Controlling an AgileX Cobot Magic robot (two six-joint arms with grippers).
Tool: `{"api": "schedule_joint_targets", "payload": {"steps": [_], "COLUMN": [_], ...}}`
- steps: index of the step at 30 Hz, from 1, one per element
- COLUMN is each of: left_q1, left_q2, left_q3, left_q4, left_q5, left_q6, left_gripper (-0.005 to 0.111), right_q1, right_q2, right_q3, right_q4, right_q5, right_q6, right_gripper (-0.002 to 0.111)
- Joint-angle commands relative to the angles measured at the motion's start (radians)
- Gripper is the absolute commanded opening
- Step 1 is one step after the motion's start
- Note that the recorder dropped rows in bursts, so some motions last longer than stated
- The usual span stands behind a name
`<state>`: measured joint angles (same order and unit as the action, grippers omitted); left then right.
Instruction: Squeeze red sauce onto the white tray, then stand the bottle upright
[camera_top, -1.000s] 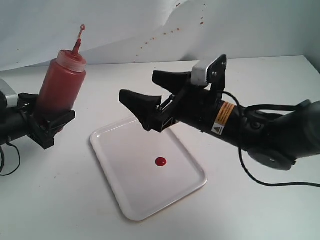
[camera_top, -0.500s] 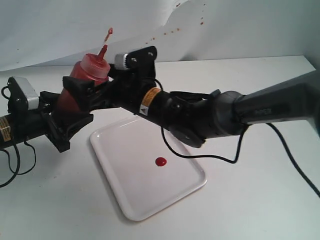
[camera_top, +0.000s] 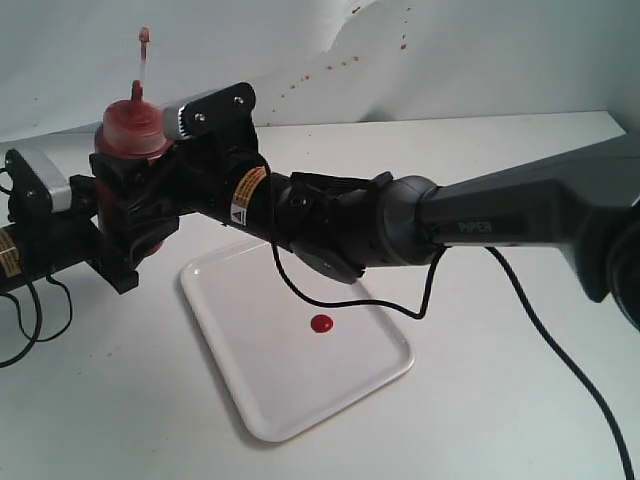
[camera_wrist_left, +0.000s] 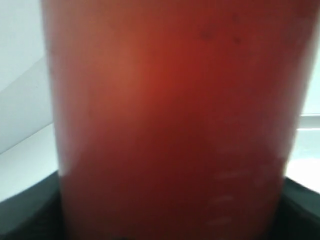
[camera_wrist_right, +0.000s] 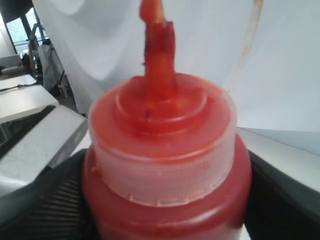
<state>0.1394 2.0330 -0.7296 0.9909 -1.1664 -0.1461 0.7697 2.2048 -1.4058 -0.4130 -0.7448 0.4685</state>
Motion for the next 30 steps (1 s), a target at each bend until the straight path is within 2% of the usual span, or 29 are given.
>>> {"api": "schedule_joint_targets", "payload": {"steps": [1,2,3,5,6,7,8,9,10,14,17,24,30], "left_q1": [-0.005,-0.005,-0.005,-0.005,-0.005,-0.005,-0.005,-0.005,-0.005,-0.005,-0.005,-0.005,-0.005], "left_q2": [-0.006,-0.006,-0.006,-0.006,0.005,0.012,0.038,0.052,0.089,0.215,0.276,0.307,0.310], "left_q3": [-0.010,-0.010,-0.010,-0.010,-0.010,-0.010,-0.010,-0.010,-0.016,-0.104,-0.158,-0.195,-0.195], "left_q4": [-0.055,-0.059,-0.064,-0.079,-0.096,-0.104,-0.136,-0.163,-0.212,-0.179,-0.152,-0.137,-0.159], "left_q5": [-0.055,-0.055,-0.055,-0.055,-0.055,-0.055,-0.055,-0.055,-0.055,-0.055,-0.055,-0.055,-0.055], "left_q6": [-0.010,-0.010,-0.010,-0.010,-0.010,-0.010,-0.010,-0.010,-0.012,-0.065,-0.066,-0.070,-0.068], "left_gripper": [0.000,0.000,0.000,0.000,0.000,0.000,0.000,0.000,0.000,0.000,0.000,0.000,0.000], "right_q1": [0.030,0.030,0.030,0.030,0.030,0.030,0.030,0.030,0.030,0.030,0.030,0.030,0.030], "right_q2": [-0.001,-0.001,-0.001,-0.001,-0.001,-0.001,-0.001,-0.001,-0.001,-0.001,-0.001,-0.026,-0.131], "right_q3": [-0.004,-0.004,-0.004,-0.004,-0.004,-0.004,-0.004,-0.004,-0.004,-0.004,-0.004,0.005,0.046], "right_q4": [-0.085,-0.085,-0.081,-0.066,-0.057,-0.044,-0.013,-0.011,-0.013,-0.031,-0.031,-0.226,-0.230], "right_q5": [-0.054,-0.052,-0.052,-0.052,-0.052,-0.052,-0.052,-0.052,-0.052,-0.009,0.105,0.274,0.444], "right_q6": [-0.050,-0.050,-0.050,-0.050,-0.050,-0.050,-0.050,-0.050,-0.050,-0.062,-0.072,-0.068,-0.068], "right_gripper": [0.036,0.029,0.028,0.039,0.058,0.068,0.093,0.103,0.105,0.105,0.105,0.105,0.105]}}
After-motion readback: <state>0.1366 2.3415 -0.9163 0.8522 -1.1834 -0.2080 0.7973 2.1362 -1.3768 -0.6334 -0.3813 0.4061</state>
